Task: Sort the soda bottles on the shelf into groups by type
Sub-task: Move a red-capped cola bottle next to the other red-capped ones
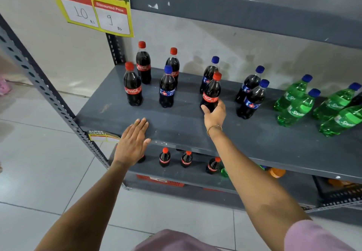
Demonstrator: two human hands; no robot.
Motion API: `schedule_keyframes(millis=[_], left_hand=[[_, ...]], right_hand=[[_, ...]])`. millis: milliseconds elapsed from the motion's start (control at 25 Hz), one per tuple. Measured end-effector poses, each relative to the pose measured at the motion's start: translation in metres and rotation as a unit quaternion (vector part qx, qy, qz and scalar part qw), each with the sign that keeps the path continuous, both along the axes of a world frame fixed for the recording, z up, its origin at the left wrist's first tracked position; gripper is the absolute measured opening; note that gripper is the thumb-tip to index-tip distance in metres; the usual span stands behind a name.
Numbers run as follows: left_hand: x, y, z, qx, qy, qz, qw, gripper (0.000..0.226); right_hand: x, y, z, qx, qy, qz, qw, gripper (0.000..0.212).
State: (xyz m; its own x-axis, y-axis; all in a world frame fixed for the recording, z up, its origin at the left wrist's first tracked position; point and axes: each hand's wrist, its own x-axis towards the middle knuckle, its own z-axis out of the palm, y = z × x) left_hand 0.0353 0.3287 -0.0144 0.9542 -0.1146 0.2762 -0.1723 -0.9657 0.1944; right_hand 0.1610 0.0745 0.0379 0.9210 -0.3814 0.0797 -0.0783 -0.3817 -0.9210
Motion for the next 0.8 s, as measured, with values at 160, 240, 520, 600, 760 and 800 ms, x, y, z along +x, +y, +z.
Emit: schedule_keyframes(millis=[160, 240, 520, 600, 760, 800], left_hand=[[-0.001, 0.001, -0.002, -0.012, -0.006, -0.001, 1.0, 0.063], [0.0, 0.001, -0.001, -0.006, -0.002, -0.002, 1.0, 0.063], [0.002, 0.016, 0.001, 0.021, 0.01, 0.003, 1.0, 0.061], [0.001, 0.022, 0.0, 0.022, 0.015, 0.017, 0.999, 0.061], [-0.001, 0.02, -0.001, 0.019, 0.018, 0.029, 0.999, 0.063], [-0.001, 0.02, -0.001, 0.017, 0.021, 0.029, 0.999, 0.063]], right_hand=[[-0.013, 0.003, -0.004, 0.017, -0.017, 0.004, 1.0, 0.048], [-0.023, 0.009, -0.007, 0.027, -0.024, 0.013, 0.999, 0.049], [-0.051, 0.049, -0.011, 0.055, -0.015, 0.069, 0.996, 0.049], [-0.055, 0.063, -0.01, 0.058, -0.007, 0.089, 0.994, 0.05], [-0.057, 0.096, -0.009, 0.052, -0.004, 0.129, 0.99, 0.051], [-0.056, 0.105, -0.008, 0.047, -0.004, 0.141, 0.989, 0.051]])
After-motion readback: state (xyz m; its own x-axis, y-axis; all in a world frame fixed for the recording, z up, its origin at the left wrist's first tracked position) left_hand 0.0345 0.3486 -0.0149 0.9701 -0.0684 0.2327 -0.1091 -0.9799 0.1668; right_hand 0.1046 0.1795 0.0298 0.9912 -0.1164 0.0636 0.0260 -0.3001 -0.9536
